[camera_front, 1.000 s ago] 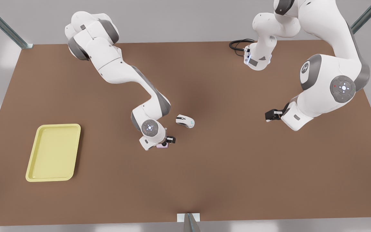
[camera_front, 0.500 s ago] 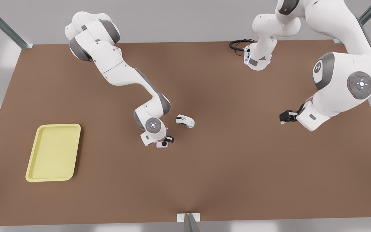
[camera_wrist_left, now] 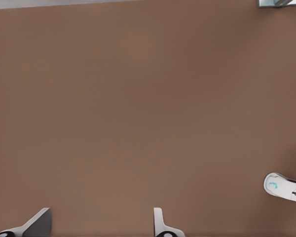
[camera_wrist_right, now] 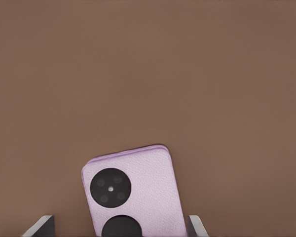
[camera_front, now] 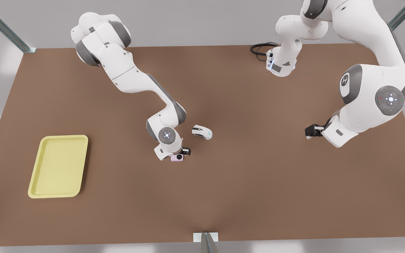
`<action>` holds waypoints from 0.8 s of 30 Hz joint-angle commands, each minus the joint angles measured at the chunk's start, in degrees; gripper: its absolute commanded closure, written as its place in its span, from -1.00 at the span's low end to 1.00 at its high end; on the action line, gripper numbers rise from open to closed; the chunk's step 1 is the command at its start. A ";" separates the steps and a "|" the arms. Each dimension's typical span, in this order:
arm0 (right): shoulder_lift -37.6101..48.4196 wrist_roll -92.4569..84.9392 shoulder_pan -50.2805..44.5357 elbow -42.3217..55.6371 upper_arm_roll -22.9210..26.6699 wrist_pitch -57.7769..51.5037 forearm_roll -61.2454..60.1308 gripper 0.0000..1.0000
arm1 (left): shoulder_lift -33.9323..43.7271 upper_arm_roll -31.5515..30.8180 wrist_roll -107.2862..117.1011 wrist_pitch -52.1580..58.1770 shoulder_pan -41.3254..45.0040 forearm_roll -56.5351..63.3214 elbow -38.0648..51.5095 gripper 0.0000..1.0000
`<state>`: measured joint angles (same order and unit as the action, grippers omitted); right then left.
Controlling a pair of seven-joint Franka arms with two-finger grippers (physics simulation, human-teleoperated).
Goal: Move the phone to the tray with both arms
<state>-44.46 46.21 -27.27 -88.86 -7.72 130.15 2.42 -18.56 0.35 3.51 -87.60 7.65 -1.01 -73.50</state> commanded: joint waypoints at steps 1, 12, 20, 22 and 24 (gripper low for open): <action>0.08 -10.44 -0.06 0.01 0.07 -0.68 -0.05 -1.00 | -0.07 0.00 -1.22 -0.12 0.00 -0.04 0.03 -1.00; 0.08 -17.21 -0.94 -3.86 0.07 3.18 0.13 -1.00 | -1.04 0.00 -1.13 -1.17 0.00 -0.13 0.12 -1.00; -0.36 -19.49 -0.76 -4.12 0.07 3.71 0.04 -1.00 | -1.04 0.00 -1.13 -1.35 0.00 -0.13 0.12 -1.00; -0.45 -19.32 -0.76 -4.48 0.07 3.71 -0.05 -0.98 | -1.04 0.00 -1.13 -1.35 0.00 -0.13 0.12 -1.00; -0.54 -19.23 -0.59 -4.56 0.07 3.71 -0.14 -0.85 | -1.04 0.00 -1.13 -1.35 0.00 -0.13 0.12 -1.00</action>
<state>-45.03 33.36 -27.90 -93.37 -7.64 133.49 2.43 -19.67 0.35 2.65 -88.84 7.65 -1.18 -73.42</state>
